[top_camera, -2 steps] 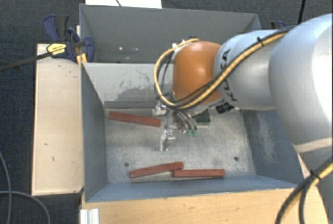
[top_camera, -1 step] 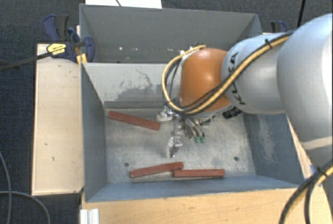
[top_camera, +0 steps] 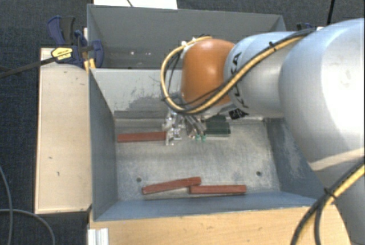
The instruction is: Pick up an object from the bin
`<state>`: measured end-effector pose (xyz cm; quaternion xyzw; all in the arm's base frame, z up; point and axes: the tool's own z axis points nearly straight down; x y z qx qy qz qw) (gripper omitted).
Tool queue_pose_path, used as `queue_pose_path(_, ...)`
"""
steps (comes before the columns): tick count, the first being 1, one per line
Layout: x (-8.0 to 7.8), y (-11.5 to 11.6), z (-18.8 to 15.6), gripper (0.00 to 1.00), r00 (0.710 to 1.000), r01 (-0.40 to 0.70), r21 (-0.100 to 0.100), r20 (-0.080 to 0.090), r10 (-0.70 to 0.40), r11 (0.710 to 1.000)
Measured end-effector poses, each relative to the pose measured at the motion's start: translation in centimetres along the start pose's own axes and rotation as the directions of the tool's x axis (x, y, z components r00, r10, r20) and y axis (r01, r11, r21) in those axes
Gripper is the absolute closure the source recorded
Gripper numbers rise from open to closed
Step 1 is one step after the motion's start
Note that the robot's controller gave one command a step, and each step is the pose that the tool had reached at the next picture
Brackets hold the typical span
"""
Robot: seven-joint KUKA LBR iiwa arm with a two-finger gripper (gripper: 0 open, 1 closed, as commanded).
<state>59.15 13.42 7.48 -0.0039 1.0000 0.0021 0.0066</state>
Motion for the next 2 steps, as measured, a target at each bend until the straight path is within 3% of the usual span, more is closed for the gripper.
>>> queue_pose_path(1, 0.0, 0.0, 0.0, 1.00, 1.000, -0.001, 0.000, 0.000, 0.001, 1.000)
queue_pose_path(2, 2.2, -1.5, -20.0, 1.00, 0.999, 0.040, 0.002, -0.005, -0.040, 0.999)
